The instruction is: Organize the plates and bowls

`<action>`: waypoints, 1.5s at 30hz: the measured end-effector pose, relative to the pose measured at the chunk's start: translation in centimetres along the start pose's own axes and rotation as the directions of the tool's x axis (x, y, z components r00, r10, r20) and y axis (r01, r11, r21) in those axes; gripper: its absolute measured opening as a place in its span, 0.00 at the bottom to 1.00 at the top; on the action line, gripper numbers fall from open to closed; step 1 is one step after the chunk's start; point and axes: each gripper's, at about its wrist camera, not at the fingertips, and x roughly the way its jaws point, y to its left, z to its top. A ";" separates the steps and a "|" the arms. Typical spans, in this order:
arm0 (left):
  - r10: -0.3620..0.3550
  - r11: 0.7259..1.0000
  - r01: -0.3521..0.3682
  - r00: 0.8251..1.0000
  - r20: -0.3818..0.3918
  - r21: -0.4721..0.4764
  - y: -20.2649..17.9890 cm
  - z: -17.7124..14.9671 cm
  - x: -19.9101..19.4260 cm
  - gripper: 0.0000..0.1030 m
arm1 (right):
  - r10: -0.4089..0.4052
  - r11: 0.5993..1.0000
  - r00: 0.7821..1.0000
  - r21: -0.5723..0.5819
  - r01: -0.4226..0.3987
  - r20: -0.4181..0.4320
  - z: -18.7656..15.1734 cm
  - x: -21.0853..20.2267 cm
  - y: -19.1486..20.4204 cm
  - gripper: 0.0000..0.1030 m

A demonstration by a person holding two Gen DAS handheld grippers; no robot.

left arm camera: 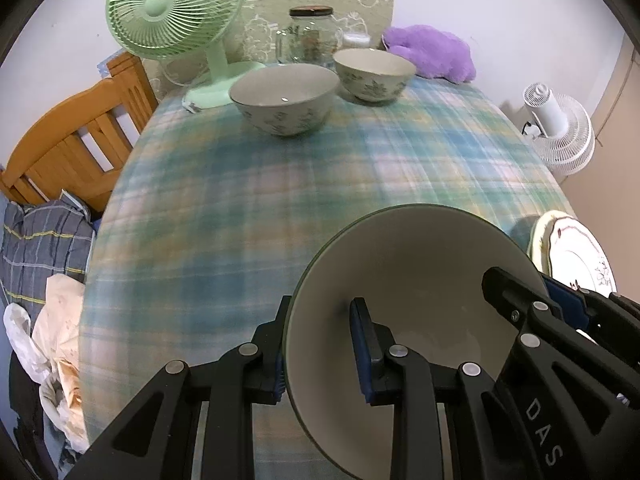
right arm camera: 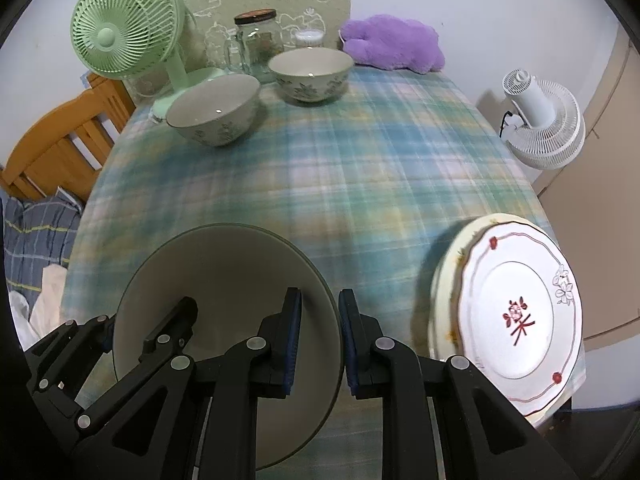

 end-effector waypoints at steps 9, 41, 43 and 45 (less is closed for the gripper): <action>0.015 0.999 -0.017 0.999 -0.046 -0.041 -2.4 -1.7 1.3 0.24 | 0.021 0.999 0.999 -0.026 -0.023 -0.049 -1.4 1.7 -2.8 0.22; 0.065 0.996 -0.063 0.998 0.020 -0.068 -3.0 -1.3 -1.6 0.77 | 0.097 0.981 0.995 -0.169 -0.092 0.024 -0.3 -0.1 -3.7 0.65; 0.066 0.995 -0.064 0.997 0.028 -0.073 -2.8 -0.9 -2.1 0.77 | 0.110 0.980 0.994 -0.173 -0.103 0.028 0.2 -0.6 -3.5 0.65; 0.073 0.995 -0.070 0.997 0.040 -0.078 -2.6 -0.3 -2.6 0.77 | 0.120 0.978 0.992 -0.173 -0.114 0.029 0.7 -0.9 -3.4 0.65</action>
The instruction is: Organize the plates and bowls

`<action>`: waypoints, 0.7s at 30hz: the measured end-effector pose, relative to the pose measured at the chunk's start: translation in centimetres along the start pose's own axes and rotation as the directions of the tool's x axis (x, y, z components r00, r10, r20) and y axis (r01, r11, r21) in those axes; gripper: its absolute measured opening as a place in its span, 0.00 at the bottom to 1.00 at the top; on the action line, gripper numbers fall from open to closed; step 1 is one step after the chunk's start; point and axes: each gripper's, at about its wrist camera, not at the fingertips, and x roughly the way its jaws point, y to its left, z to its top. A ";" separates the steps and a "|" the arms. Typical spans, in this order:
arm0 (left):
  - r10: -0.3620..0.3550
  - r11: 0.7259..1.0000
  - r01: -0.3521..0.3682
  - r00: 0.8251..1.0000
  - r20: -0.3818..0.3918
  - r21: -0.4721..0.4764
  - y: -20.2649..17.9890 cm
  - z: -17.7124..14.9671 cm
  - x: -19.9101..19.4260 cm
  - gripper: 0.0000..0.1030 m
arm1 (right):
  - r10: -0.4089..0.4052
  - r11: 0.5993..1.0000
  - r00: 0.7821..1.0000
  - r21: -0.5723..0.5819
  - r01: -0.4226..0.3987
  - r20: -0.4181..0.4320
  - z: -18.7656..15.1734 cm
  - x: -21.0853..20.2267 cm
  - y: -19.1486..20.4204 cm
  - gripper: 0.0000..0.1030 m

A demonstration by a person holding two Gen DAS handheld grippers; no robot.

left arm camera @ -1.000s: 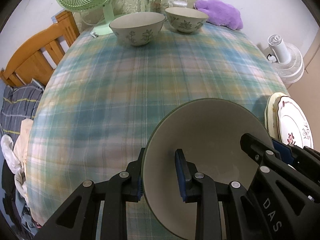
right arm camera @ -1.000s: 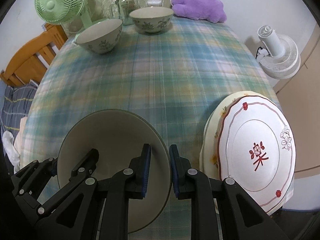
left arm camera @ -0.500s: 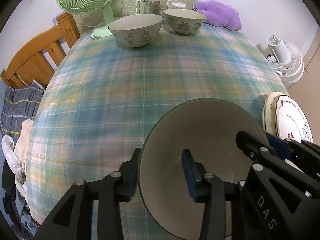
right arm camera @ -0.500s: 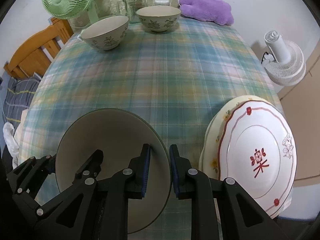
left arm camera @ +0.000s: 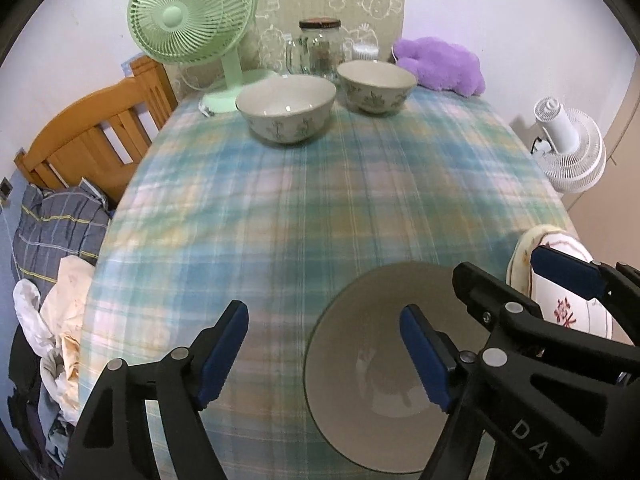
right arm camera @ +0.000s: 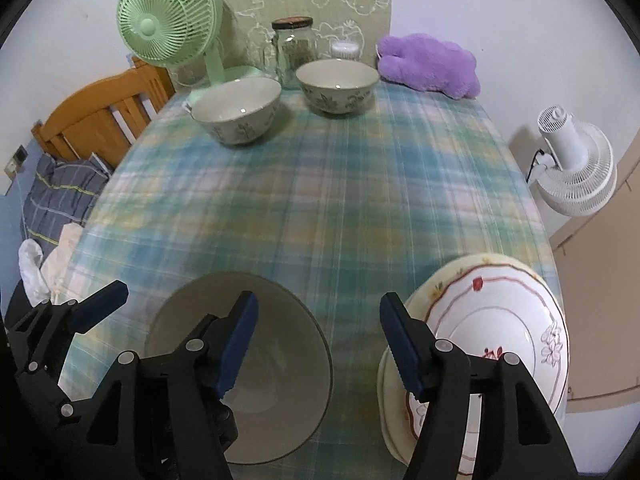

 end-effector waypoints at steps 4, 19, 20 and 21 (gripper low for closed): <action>-0.005 1.000 0.006 0.999 0.039 -0.018 0.4 1.2 -1.0 0.77 | -0.007 1.000 0.999 -0.007 0.008 0.047 1.3 -0.9 0.3 0.68; -0.006 0.999 0.010 0.993 0.120 -0.037 3.2 8.8 -0.5 0.77 | -0.005 1.000 0.991 0.016 0.003 0.131 8.9 -0.5 2.1 0.68; -0.006 0.999 0.011 0.993 0.121 -0.044 3.4 9.3 -0.3 0.77 | -0.004 1.000 0.991 0.023 0.001 0.133 9.5 -0.2 2.1 0.68; -0.006 0.999 0.012 0.993 0.122 -0.051 3.6 9.7 -0.1 0.76 | 0.005 1.000 0.991 0.025 -0.009 0.135 10.1 0.1 2.2 0.68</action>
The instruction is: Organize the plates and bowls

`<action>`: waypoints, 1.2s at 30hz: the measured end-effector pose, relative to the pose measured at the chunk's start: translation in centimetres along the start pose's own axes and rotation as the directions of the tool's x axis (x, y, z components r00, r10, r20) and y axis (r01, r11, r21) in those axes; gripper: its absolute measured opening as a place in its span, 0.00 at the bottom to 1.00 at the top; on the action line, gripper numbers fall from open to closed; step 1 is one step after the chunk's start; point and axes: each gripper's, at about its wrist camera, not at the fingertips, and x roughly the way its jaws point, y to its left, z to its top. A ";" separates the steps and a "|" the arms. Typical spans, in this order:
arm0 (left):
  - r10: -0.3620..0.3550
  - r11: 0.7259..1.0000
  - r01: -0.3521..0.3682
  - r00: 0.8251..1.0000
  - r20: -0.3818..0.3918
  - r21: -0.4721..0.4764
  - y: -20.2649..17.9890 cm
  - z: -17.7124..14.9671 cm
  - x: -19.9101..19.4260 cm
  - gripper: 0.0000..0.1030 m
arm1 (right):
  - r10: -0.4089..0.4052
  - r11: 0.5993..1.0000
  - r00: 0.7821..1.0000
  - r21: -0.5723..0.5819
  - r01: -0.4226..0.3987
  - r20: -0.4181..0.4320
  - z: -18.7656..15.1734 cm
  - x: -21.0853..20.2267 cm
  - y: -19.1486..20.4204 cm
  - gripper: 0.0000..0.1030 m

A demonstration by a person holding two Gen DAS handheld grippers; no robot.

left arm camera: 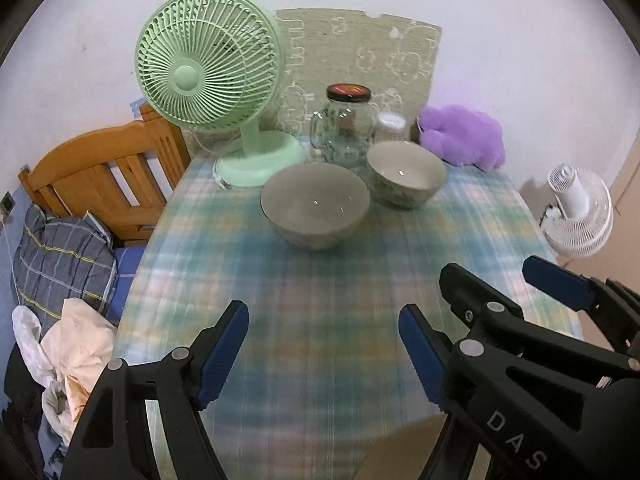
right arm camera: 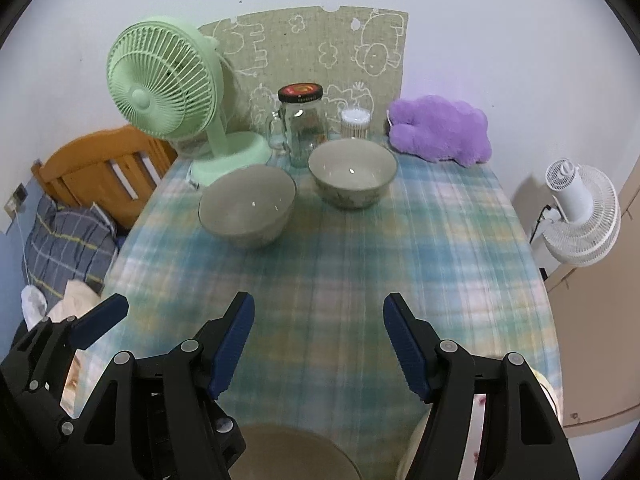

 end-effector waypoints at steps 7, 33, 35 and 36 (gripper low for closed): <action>0.025 0.999 -0.024 0.999 0.021 -0.025 1.5 3.0 2.7 0.76 | -0.026 1.000 1.000 0.006 0.026 0.018 3.3 2.7 1.0 0.68; 0.032 0.999 -0.033 0.999 -0.028 -0.024 4.9 9.5 15.8 0.39 | -0.020 0.999 0.999 0.039 0.021 -0.030 10.2 16.1 2.8 0.54; 0.024 0.999 -0.025 0.999 -0.033 -0.026 5.0 9.6 16.6 0.36 | -0.023 0.999 0.999 0.039 0.024 -0.044 10.4 17.0 2.8 0.51; 0.026 0.999 -0.027 0.999 -0.034 -0.024 5.0 9.6 16.8 0.32 | -0.020 0.999 0.999 0.040 0.021 -0.045 10.4 17.3 2.8 0.50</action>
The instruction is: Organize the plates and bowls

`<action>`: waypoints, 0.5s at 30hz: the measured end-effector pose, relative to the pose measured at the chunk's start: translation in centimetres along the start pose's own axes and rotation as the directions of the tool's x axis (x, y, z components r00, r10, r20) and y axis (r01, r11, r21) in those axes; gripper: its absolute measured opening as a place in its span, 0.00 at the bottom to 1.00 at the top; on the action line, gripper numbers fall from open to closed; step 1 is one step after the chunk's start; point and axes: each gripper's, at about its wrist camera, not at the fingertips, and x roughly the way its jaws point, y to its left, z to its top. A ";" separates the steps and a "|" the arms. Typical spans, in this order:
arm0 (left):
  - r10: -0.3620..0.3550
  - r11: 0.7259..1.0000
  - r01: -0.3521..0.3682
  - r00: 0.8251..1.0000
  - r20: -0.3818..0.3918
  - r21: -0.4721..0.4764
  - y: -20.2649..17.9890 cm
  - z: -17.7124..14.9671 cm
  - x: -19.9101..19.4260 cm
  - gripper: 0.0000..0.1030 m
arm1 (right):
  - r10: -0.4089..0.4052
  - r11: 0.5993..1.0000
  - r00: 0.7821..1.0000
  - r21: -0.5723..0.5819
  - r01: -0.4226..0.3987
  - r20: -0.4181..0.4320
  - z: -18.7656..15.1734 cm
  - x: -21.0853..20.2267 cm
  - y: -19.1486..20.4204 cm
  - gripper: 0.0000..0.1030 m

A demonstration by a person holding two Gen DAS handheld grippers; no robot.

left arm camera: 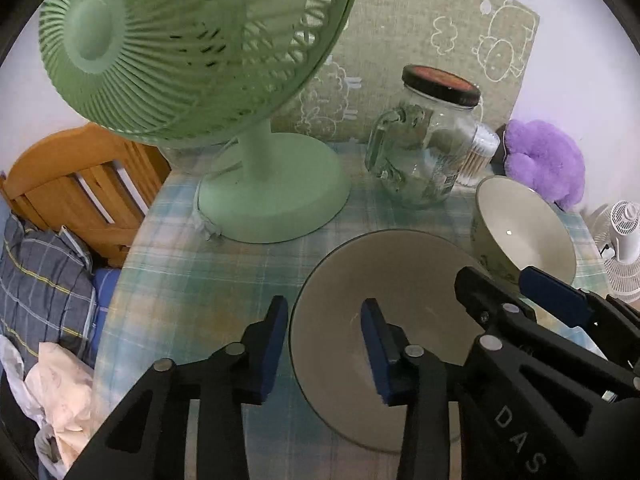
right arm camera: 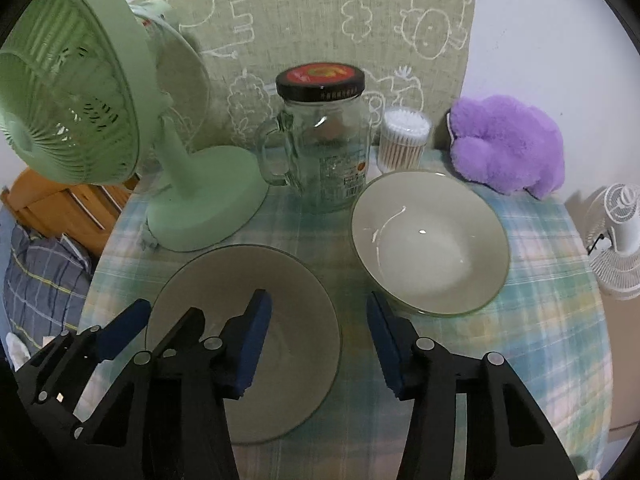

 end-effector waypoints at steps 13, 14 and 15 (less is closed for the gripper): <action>0.044 0.998 -0.043 0.999 -0.019 0.034 0.0 0.3 1.9 0.19 | -0.025 1.000 0.999 -0.002 0.025 -0.028 0.3 2.5 0.2 0.24; 0.044 0.998 -0.043 0.999 -0.022 0.035 0.0 0.3 1.9 0.19 | -0.030 1.000 0.999 -0.004 0.030 -0.027 0.3 2.5 0.3 0.23; 0.042 0.999 -0.041 0.999 -0.025 0.033 0.1 0.3 1.8 0.19 | -0.034 0.999 0.999 -0.008 0.034 -0.029 0.4 2.5 0.4 0.23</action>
